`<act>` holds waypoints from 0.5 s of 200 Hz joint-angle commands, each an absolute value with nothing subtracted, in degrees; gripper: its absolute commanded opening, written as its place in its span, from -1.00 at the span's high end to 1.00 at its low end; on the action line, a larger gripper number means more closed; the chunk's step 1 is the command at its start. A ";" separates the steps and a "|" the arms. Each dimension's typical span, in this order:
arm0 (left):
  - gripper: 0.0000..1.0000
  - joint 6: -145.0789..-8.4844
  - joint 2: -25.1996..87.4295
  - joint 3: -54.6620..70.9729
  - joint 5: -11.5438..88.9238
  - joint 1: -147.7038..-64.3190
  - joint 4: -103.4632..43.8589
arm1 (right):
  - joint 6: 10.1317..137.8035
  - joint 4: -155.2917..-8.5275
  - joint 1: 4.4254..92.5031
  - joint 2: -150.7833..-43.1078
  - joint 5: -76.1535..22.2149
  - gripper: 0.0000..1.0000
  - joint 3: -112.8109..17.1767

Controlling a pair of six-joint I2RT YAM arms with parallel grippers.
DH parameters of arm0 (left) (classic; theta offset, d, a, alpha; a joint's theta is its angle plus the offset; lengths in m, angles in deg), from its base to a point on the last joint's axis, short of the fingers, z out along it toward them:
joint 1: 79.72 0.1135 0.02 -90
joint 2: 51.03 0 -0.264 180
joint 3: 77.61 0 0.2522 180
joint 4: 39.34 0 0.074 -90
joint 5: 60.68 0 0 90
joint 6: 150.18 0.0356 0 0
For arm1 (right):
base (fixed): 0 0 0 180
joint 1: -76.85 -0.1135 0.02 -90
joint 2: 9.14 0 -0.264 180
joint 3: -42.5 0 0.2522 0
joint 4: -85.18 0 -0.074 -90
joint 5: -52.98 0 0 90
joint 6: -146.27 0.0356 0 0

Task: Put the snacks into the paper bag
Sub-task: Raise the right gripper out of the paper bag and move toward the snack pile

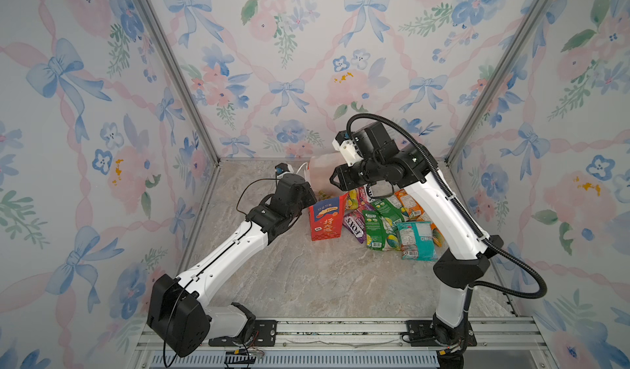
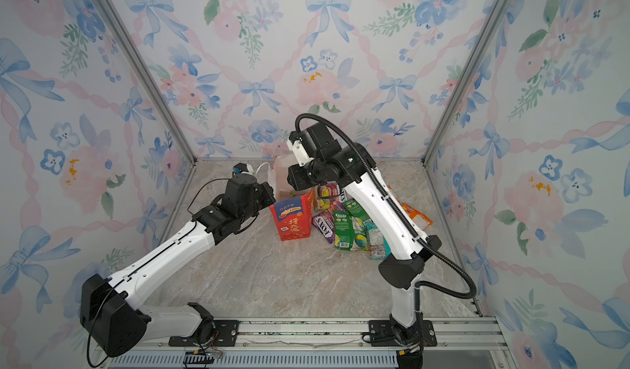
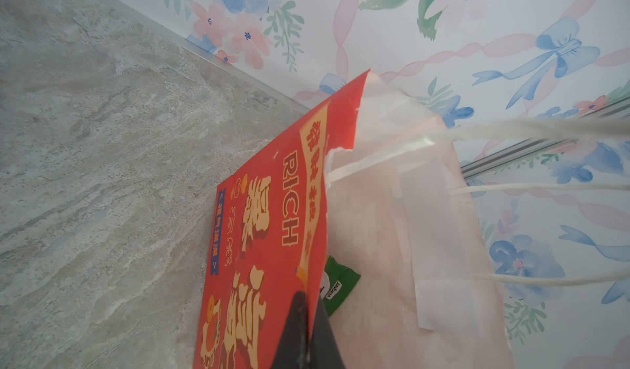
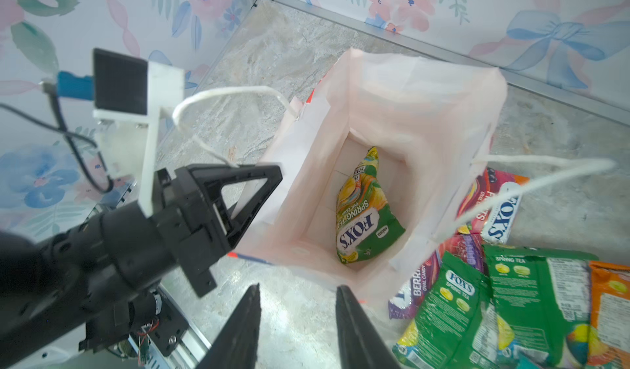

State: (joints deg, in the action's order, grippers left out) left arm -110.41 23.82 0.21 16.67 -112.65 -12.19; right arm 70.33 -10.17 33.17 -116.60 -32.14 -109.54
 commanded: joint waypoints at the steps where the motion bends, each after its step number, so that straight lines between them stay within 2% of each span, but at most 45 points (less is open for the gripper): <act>1: 1.00 -111.07 24.55 0.72 16.79 -112.76 -13.34 | 68.49 -9.92 32.61 -110.74 -30.42 0.13 -104.27; 48: 1.00 -110.98 24.44 1.35 17.12 -112.59 -13.29 | 70.09 -14.81 36.63 -95.62 -31.92 -0.10 -84.88; 100: 0.97 -111.31 25.55 2.50 18.51 -112.17 -13.33 | 75.31 -23.70 44.73 -84.05 -27.28 -0.16 -61.88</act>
